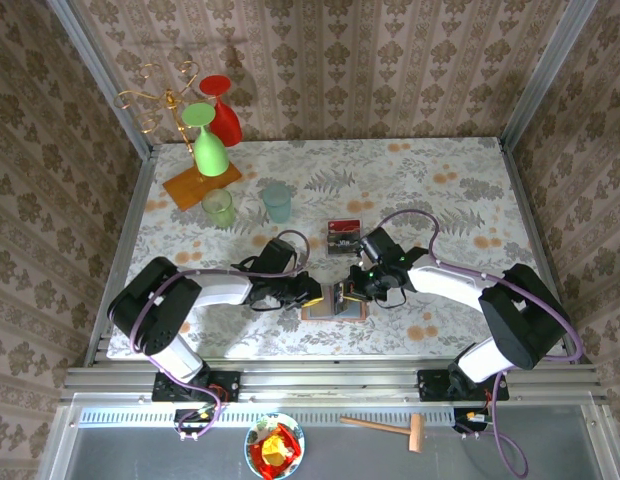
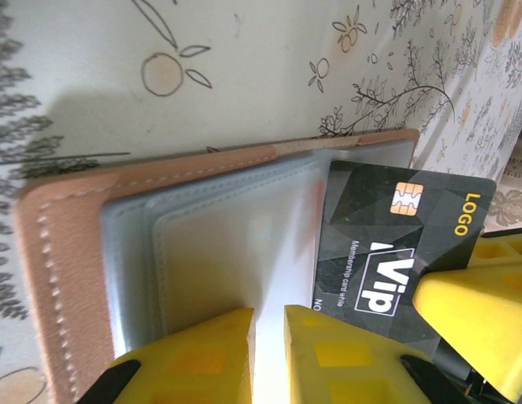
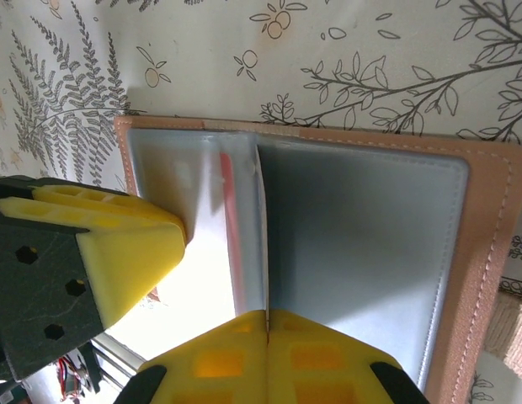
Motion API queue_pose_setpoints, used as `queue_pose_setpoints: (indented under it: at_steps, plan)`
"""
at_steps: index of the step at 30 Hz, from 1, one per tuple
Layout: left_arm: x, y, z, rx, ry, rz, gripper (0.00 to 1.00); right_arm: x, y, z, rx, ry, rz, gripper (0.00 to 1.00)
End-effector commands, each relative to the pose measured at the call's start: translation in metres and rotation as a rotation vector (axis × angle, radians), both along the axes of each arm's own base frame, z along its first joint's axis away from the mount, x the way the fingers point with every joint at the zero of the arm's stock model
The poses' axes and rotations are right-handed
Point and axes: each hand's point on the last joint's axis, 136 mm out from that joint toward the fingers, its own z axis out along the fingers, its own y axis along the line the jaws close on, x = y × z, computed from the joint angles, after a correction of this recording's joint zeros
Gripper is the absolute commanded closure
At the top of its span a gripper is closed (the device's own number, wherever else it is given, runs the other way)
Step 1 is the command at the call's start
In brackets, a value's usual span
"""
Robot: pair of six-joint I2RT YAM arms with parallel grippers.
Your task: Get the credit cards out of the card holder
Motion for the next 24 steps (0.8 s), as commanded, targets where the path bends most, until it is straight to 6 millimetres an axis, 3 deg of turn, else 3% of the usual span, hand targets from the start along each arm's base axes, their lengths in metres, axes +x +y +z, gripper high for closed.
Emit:
queue_pose_setpoints:
  at_steps: [1, 13, 24]
  plan:
    - [0.005, 0.003, 0.010, 0.002, -0.016, 0.013, 0.82, 0.003, -0.003, 0.012, -0.033, -0.030, 0.017, 0.93]
    - [0.013, 0.011, 0.024, -0.015, -0.050, 0.032, 0.79, 0.019, -0.024, 0.035, -0.121, -0.133, 0.112, 0.94]
    - [0.016, 0.035, 0.023, -0.007, -0.067, 0.078, 0.77, 0.022, -0.030, 0.047, -0.240, -0.312, 0.565, 0.98]
